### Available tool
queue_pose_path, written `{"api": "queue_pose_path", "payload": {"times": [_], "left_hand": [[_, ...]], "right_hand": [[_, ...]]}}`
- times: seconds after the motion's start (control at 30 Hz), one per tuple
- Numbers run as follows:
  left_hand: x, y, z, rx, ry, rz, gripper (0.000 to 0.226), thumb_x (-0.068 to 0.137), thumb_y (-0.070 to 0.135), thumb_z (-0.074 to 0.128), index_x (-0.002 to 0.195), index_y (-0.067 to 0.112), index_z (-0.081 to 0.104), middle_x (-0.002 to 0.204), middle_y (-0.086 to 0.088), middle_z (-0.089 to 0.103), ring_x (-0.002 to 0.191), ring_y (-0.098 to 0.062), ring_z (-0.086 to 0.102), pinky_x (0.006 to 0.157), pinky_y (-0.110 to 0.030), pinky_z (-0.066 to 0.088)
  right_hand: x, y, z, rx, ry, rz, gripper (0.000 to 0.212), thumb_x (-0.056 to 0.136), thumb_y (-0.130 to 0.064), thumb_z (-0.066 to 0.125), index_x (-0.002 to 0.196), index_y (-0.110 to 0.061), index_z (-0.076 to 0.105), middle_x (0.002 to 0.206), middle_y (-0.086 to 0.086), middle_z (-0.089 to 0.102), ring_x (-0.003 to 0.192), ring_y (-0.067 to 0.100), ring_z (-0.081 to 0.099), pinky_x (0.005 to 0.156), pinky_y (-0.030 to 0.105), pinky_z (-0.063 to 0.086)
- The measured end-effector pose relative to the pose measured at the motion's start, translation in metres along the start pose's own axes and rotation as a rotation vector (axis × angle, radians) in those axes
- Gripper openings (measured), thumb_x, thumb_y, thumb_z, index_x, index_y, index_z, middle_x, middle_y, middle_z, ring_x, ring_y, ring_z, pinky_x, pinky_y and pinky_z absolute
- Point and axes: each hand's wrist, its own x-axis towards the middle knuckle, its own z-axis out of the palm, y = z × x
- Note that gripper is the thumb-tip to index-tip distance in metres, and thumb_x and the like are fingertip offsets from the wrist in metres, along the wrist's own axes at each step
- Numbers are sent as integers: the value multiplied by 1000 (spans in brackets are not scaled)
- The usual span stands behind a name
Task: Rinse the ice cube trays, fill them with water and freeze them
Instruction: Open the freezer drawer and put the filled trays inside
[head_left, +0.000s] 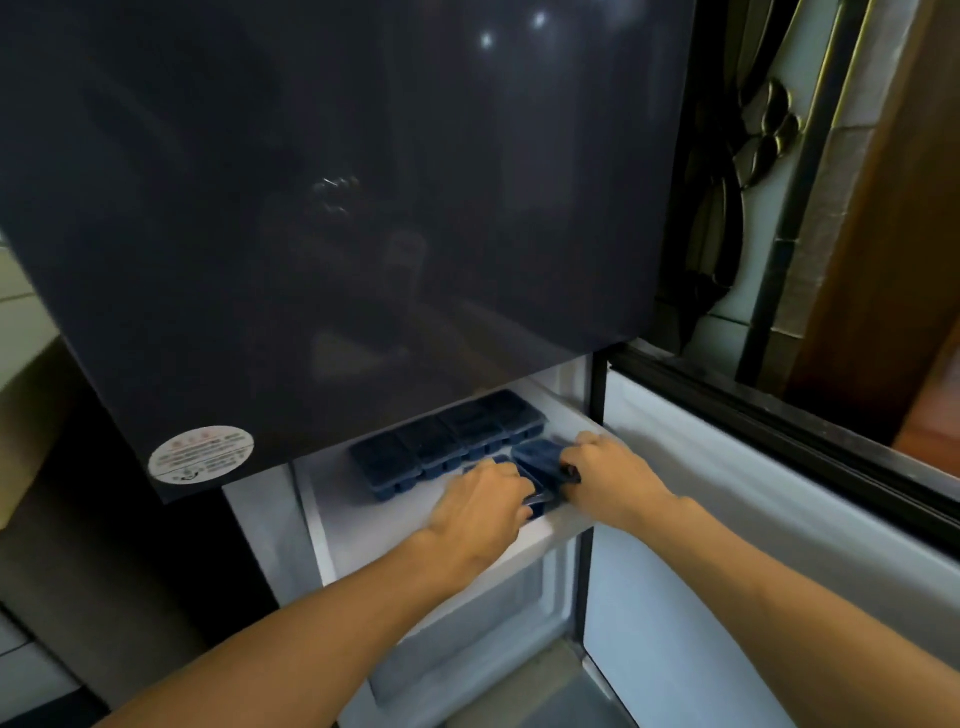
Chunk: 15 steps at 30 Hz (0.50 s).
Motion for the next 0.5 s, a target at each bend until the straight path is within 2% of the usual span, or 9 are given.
{"api": "queue_pose_path", "payload": {"times": [0.1, 0.2, 0.37, 0.43, 0.5], "left_hand": [[7, 1, 4, -89, -4, 8, 20, 98, 25, 55, 104, 15, 72, 110, -3, 68, 104, -24, 58, 87, -44, 51], [9, 0, 9, -279, -24, -36, 20, 97, 20, 58, 101, 15, 77, 103, 0, 73, 97, -19, 62, 89, -40, 51], [2, 0, 7, -462, -50, -63, 25, 99, 17, 57, 119, 19, 74, 119, 2, 73, 108, -14, 65, 98, -33, 51], [-7, 0, 3, -473, -29, -45, 29, 99, 18, 59, 125, 20, 70, 126, 3, 70, 114, -14, 63, 100, -30, 49], [-21, -3, 2, -417, -5, -21, 30, 98, 23, 61, 128, 22, 68, 128, 4, 68, 117, -14, 61, 101, -34, 49]], "right_hand": [[-2, 4, -3, 44, -107, 48, 26, 99, -33, 56, 100, -14, 74, 104, 8, 67, 93, 25, 62, 77, 35, 52], [-11, 5, -1, 57, -112, 71, 33, 104, -34, 47, 103, -17, 74, 104, 6, 69, 88, 21, 61, 77, 33, 51], [-38, 4, -3, 60, -5, 61, 31, 105, -32, 44, 112, -19, 71, 113, 4, 62, 105, 22, 58, 90, 38, 53], [-51, -1, -6, 80, 92, 56, 27, 103, -31, 48, 116, -19, 69, 116, 1, 58, 110, 21, 55, 88, 36, 51], [-64, -12, -6, 151, 132, 30, 25, 100, -35, 55, 119, -20, 63, 112, -2, 54, 101, 20, 57, 78, 32, 48]]}}
